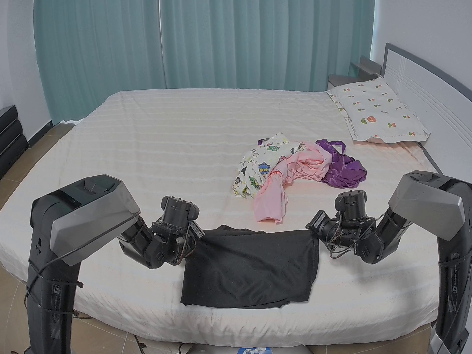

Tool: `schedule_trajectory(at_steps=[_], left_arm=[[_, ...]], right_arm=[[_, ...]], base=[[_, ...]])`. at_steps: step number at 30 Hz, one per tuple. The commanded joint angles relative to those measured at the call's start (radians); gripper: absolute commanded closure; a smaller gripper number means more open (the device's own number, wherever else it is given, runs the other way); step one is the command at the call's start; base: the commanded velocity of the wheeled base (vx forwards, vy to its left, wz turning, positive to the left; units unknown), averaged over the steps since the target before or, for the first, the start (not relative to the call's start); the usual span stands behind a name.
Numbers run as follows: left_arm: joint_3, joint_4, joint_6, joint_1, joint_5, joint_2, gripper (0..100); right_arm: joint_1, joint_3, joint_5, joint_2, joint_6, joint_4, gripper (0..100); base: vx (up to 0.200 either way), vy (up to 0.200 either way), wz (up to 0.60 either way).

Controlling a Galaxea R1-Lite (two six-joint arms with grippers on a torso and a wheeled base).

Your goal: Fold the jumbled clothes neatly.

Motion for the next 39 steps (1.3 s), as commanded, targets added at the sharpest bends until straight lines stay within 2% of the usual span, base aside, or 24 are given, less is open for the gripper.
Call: schedule_trajectory(at_steps=[1,15,16,17,18,27,30,34,39], left_arm=[[0.000,0.000,0.000,0.002,0.000,-0.002,100],[0.003,-0.002,-0.023,-0.001,-0.003,-0.020,100],[0.004,-0.002,-0.022,-0.001,-0.001,-0.020,100],[0.008,-0.004,-0.023,-0.001,-0.003,-0.020,100],[0.009,-0.004,-0.023,-0.001,-0.003,-0.022,0],[0.058,-0.005,-0.023,0.017,-0.015,-0.072,0],[0.092,-0.013,-0.025,0.037,-0.049,-0.125,0],[0.149,-0.028,-0.027,0.037,-0.055,-0.172,0],[0.299,-0.097,-0.030,0.029,-0.072,-0.281,0]], right_arm=[[-0.002,0.002,-0.003,-0.004,-0.001,-0.003,100],[0.004,0.012,-0.017,0.015,-0.001,-0.035,100],[0.004,0.012,-0.017,0.016,-0.001,-0.035,0],[0.005,0.014,-0.017,0.018,-0.001,-0.037,0],[0.005,0.015,-0.017,0.018,-0.001,-0.037,0],[-0.044,0.114,-0.006,-0.054,-0.047,-0.074,0],[-0.065,0.227,0.023,-0.096,-0.130,-0.120,0],[-0.057,0.333,0.060,-0.116,-0.194,-0.181,0],[-0.011,0.482,0.112,-0.120,-0.274,-0.287,0]], base=[[0.000,0.000,0.00],[0.000,0.000,0.00],[0.000,0.000,0.00],[0.000,0.000,0.00],[0.000,0.000,0.00],[0.000,0.000,0.00],[0.000,0.000,0.00],[0.000,0.000,0.00],[0.000,0.000,0.00]])
